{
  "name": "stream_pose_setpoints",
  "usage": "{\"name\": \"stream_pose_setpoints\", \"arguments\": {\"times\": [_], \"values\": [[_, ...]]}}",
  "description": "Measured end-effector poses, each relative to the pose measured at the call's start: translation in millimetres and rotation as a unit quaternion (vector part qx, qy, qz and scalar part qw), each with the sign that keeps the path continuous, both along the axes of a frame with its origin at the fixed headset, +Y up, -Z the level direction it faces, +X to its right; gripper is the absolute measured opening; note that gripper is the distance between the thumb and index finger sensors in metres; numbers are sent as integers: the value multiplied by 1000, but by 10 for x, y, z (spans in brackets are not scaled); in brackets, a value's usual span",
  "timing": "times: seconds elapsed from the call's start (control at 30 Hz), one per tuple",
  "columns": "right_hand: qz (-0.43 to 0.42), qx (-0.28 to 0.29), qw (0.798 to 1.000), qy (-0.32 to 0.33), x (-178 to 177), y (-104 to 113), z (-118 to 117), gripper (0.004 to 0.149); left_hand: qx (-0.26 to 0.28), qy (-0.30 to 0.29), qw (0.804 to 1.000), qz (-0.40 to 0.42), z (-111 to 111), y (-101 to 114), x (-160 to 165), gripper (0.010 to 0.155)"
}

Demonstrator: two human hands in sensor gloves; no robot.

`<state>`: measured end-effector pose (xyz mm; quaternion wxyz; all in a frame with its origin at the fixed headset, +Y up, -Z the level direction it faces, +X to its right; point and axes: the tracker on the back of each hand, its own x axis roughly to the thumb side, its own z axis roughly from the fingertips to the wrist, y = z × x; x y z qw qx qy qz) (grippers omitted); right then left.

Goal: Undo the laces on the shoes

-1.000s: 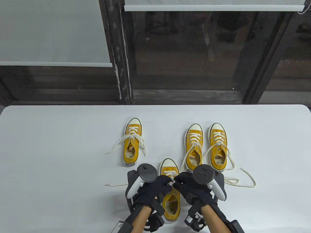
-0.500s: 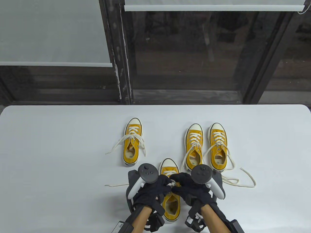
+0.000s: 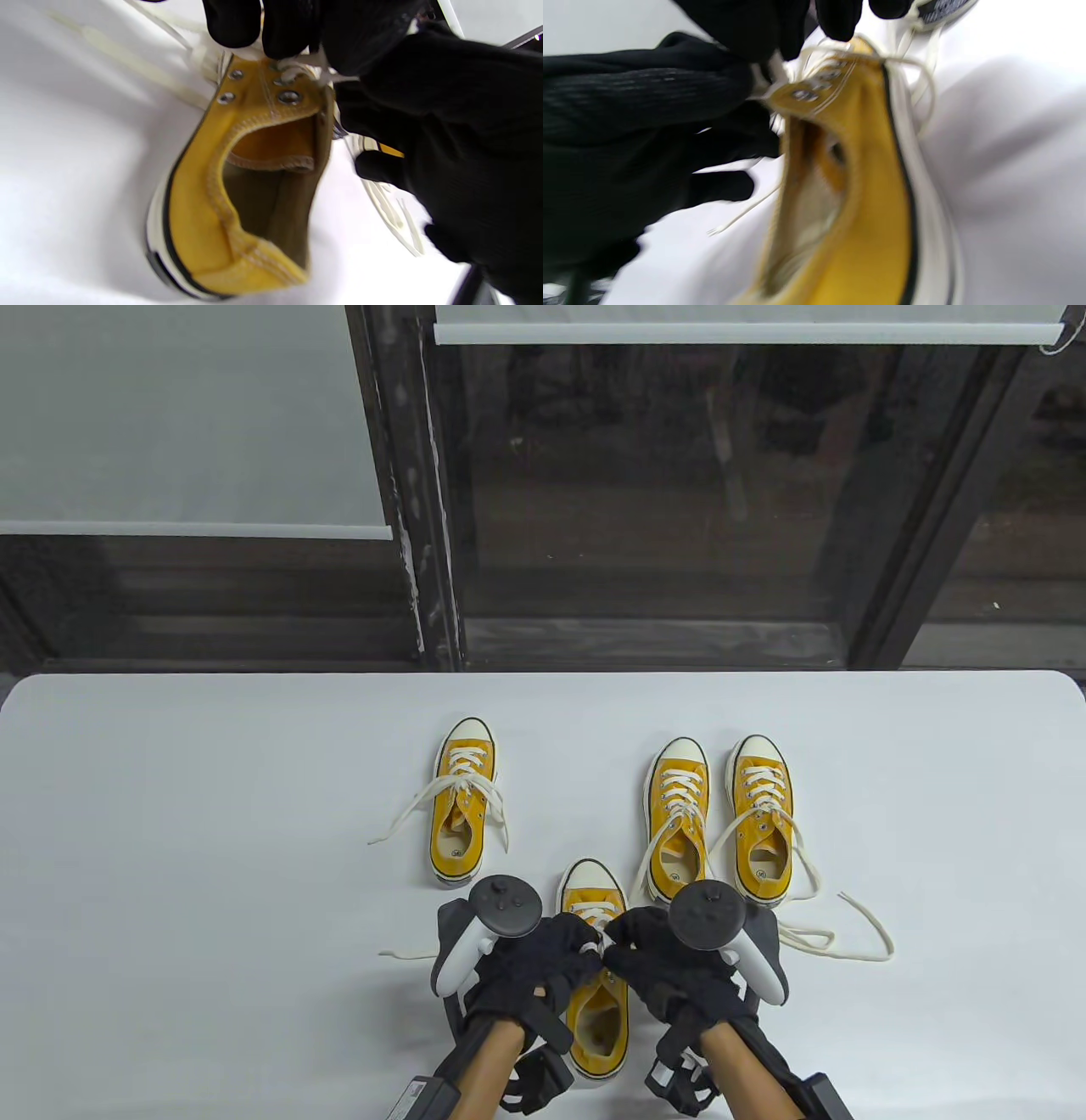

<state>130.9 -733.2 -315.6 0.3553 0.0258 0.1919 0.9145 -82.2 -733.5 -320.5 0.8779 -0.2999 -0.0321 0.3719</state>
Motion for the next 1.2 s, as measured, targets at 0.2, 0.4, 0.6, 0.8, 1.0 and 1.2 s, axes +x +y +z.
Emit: {"name": "stream_pose_setpoints", "arguments": {"times": [0.2,0.4,0.6,0.8,1.0,1.2], "values": [[56,50,996,-45,-3,63,40,33,15,34,999,-39,26,15,-23,36],[-21,-30,999,19,-15,-29,-8,58,42,-9,998,-49,41,92,82,38],[-81,-63,994,25,-29,-40,-9,56,57,-28,996,-65,52,130,133,38],[-60,-57,997,4,-26,-50,-6,52,50,-29,997,-54,50,123,124,38],[-38,-41,998,-14,-7,-47,1,36,42,-10,999,-32,37,120,50,41],[-5,-21,1000,-20,-23,-19,26,39,34,-7,999,-31,37,82,37,42]]}}
